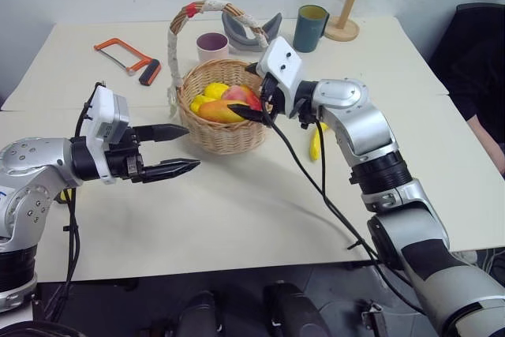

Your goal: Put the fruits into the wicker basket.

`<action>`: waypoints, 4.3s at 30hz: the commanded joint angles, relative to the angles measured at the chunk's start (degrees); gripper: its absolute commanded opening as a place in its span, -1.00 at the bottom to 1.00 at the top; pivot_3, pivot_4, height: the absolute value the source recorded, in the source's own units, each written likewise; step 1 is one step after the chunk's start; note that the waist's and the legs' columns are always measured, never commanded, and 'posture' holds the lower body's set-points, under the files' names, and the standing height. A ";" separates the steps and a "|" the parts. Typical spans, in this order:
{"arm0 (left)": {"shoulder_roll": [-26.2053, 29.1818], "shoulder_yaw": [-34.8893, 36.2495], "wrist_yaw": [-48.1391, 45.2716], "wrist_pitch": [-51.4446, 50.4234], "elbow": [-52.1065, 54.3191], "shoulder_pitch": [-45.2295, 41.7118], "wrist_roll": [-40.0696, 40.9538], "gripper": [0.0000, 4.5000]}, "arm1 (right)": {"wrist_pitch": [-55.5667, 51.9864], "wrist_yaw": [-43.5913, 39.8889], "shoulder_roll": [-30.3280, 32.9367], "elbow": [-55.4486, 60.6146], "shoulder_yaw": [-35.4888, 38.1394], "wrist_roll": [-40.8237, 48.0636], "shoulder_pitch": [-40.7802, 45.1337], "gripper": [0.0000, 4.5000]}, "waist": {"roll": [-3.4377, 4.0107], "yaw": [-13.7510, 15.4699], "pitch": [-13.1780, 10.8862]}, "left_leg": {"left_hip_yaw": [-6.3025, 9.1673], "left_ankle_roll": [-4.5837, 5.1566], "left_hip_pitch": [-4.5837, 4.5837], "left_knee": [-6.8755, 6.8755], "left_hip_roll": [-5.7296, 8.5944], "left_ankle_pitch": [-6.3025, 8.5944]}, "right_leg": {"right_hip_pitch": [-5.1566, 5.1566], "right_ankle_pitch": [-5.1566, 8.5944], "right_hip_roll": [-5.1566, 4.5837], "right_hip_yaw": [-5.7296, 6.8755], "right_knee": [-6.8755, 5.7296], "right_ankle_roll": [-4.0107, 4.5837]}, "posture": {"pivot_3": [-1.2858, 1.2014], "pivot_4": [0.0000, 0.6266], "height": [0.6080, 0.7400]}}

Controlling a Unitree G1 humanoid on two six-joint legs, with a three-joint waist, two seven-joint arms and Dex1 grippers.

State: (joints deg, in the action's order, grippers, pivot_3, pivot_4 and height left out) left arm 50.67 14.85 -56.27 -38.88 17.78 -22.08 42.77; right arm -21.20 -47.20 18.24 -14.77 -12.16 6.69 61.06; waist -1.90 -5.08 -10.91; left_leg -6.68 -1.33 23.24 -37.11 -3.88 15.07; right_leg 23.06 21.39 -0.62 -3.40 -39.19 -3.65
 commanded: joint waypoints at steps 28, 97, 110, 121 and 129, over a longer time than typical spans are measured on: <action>-3.61 -5.82 -0.97 2.26 -1.03 -8.20 -1.71 0.61 | -40.29 39.76 -5.20 18.13 22.02 4.78 -21.92 0.97 | 0.00 0.19 0.00 | -0.06 -0.12 -0.06 0.09 0.05 -0.16 | -0.02 0.00 0.09 -0.10 0.01 0.00 | 0.03 -0.52 1.00; -3.28 -1.82 5.62 1.92 -2.14 -8.57 -1.53 0.61 | -17.71 26.25 -5.43 7.90 8.46 6.67 0.44 0.29 | -0.02 -0.59 0.01 | -0.19 -0.13 0.18 0.01 0.01 -0.21 | 0.46 0.00 0.10 -0.18 -0.32 0.00 | 0.03 -0.52 1.00; -4.65 -0.20 7.46 2.30 -1.52 -8.28 -1.60 0.61 | 2.46 24.84 -10.11 -19.70 8.34 0.81 6.49 -0.78 | -0.02 -1.28 0.01 | -0.18 -0.08 0.23 0.02 0.05 -0.18 | 0.47 0.00 0.00 -0.16 -0.33 0.00 | 0.03 -0.52 1.00; -8.05 -3.07 6.74 4.19 -3.43 -10.16 -2.88 0.61 | -3.29 25.00 0.88 13.57 21.09 7.44 -12.34 -0.92 | -0.02 0.20 0.01 | -0.07 -0.11 0.30 -0.01 0.05 -0.18 | 0.46 0.00 0.00 -0.10 -0.31 0.00 | 0.03 -0.52 1.00; -10.86 -6.66 2.25 5.92 -9.03 -14.19 -3.45 0.61 | -10.47 20.24 19.03 26.52 37.97 11.86 -32.89 -0.92 | -0.01 1.80 0.01 | -0.13 -0.09 0.14 -0.02 0.06 -0.20 | 0.29 0.01 0.09 -0.15 -0.23 -0.01 | 0.03 -0.52 1.00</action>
State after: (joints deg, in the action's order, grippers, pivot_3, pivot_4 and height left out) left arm 40.09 8.49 -52.93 -34.50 8.96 -34.45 39.70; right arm -31.78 -25.83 35.83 8.48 22.29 17.08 29.21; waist -1.91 -3.28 -10.90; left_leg -6.86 -1.44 23.32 -37.12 -3.82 14.86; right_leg 23.33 21.40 -0.51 -3.59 -39.43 -3.66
